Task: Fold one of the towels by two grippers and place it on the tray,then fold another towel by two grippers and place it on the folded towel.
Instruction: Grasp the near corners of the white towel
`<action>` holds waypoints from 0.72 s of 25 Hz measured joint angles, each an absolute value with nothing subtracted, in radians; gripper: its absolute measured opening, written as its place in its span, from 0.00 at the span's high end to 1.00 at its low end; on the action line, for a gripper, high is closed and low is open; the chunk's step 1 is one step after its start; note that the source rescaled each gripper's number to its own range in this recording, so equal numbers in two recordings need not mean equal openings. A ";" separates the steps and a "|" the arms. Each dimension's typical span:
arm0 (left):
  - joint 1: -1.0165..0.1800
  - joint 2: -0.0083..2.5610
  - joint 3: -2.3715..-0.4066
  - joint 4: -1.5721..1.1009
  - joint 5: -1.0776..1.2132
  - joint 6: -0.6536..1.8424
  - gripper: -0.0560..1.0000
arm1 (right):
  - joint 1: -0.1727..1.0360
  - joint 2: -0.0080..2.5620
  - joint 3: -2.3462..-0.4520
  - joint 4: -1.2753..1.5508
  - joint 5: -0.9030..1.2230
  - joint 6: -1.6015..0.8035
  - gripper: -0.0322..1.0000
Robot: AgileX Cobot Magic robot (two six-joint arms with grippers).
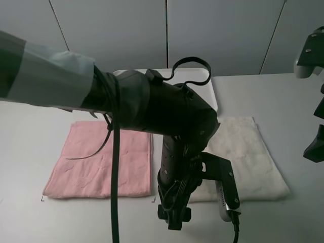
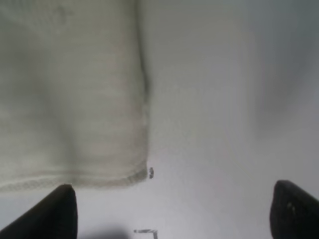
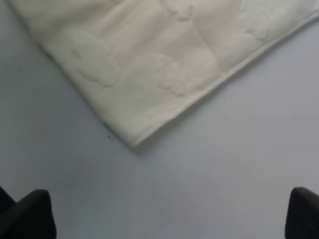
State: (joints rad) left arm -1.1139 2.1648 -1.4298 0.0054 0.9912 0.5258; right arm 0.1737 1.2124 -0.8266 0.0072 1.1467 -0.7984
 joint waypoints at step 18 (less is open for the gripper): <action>-1.114 2.205 -1.437 0.005 0.938 0.519 0.01 | 0.174 1.212 -0.757 -0.012 1.076 -0.955 0.00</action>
